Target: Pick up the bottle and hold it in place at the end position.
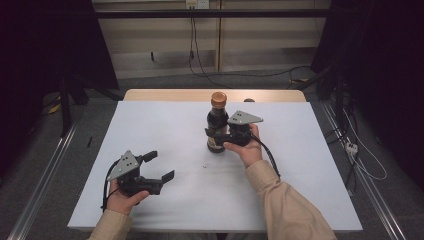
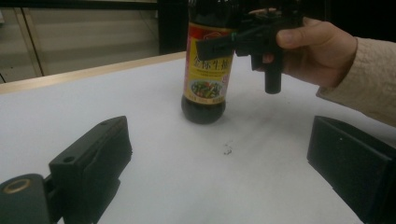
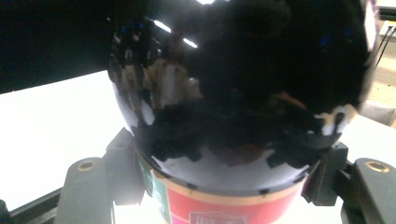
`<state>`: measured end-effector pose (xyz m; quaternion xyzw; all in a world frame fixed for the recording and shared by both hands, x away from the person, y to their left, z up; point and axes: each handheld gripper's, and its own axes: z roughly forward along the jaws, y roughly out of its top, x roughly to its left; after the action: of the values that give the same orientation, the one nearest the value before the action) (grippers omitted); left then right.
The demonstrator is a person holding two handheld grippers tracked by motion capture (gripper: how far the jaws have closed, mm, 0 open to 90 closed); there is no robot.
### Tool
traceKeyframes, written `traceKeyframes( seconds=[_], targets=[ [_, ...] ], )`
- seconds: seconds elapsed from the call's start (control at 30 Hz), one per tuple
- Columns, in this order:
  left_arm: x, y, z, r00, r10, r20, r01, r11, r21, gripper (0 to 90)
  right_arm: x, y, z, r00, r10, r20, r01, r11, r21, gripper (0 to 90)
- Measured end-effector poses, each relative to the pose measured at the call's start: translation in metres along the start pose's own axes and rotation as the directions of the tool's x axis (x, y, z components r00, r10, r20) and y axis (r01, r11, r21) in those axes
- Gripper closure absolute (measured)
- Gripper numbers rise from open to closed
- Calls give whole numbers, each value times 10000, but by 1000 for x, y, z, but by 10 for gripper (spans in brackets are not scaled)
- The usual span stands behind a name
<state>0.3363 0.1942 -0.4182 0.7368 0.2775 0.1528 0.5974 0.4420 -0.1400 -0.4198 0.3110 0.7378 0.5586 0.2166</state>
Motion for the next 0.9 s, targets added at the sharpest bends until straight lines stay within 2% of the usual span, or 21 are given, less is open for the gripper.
traceKeyframes(
  seconds=[0.1,0.2,0.3,0.4,0.63,0.7,0.77,0.9],
  targets=[
    [1,6,5,9994,-86,-329,89,9999,102,70,0,0,0,10000,29,-24,-29,10000,39,300],
    [4,10,11,9989,-238,-393,246,9994,223,74,-1,1,0,10000,15,-35,-14,10000,90,300],
    [6,16,14,9994,-194,-287,199,9996,179,72,0,1,0,10000,13,-18,-13,10000,89,300],
    [9,23,18,9990,-374,-249,379,9991,185,72,0,1,0,10000,44,-8,-44,10000,72,300],
    [15,38,28,9993,-360,-133,361,9993,126,217,1,0,0,10000,67,34,-67,9999,84,299],
    [15,44,30,9999,21,-121,-20,9999,119,298,1,1,0,10000,72,55,-72,9999,99,300],
    [15,51,34,9994,295,-185,-289,9991,305,329,1,1,0,9999,88,49,-89,9999,132,299],
    [15,61,43,9997,218,-132,-214,9993,300,378,0,1,0,9999,127,66,-127,9999,110,298]
  ],
)
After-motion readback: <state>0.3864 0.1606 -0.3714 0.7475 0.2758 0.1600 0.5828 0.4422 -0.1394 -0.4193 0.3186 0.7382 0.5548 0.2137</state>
